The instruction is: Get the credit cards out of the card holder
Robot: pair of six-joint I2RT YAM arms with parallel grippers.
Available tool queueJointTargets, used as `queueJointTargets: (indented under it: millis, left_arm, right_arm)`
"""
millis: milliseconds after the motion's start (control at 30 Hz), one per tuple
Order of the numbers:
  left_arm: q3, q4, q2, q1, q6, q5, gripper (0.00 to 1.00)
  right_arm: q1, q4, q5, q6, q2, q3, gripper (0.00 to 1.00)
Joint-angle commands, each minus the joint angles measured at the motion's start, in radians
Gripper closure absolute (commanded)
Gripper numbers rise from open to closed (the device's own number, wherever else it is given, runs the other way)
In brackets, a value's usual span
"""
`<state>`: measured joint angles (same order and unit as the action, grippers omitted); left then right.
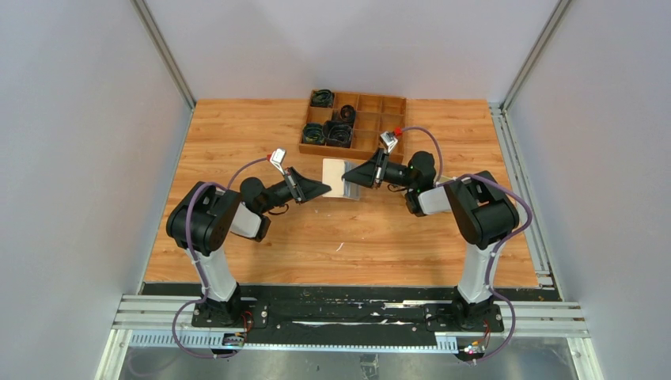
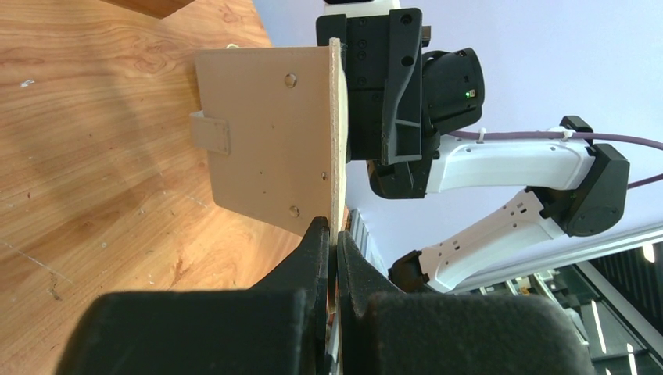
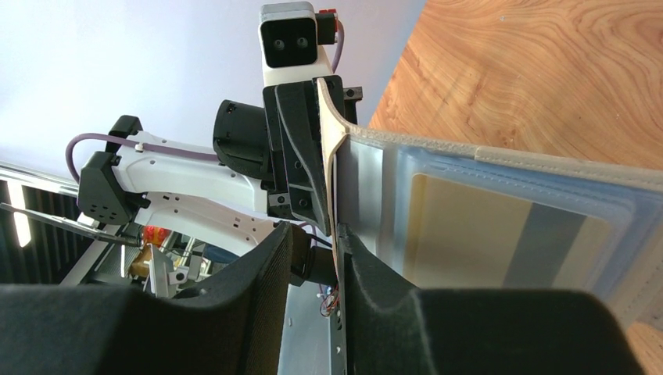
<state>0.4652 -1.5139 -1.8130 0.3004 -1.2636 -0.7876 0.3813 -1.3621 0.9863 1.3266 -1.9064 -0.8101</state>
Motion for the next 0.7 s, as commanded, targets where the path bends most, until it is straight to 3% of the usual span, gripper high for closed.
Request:
queueJointTargets:
  millis: [0, 233, 400, 667]
  left_arm:
    - [0.01, -0.052, -0.014, -0.006, 0.017, -0.017, 1.0]
    - [0.01, -0.053, -0.008, -0.006, 0.013, -0.018, 1.0]
    - [0.007, -0.054, -0.006, -0.006, 0.014, -0.019, 1.0]
    - [-0.006, -0.054, -0.009, -0.006, 0.023, -0.027, 1.0]
  right_arm:
    - [0.038, -0.045, 0.022, -0.005, -0.023, -0.024, 0.67]
    - [0.043, -0.048, 0.019, -0.004, -0.041, -0.026, 0.65]
    - [0.044, -0.046, 0.019, -0.002, -0.036, -0.028, 0.76]
    - [0.038, -0.049, 0.016, -0.002, -0.032, -0.029, 0.78]
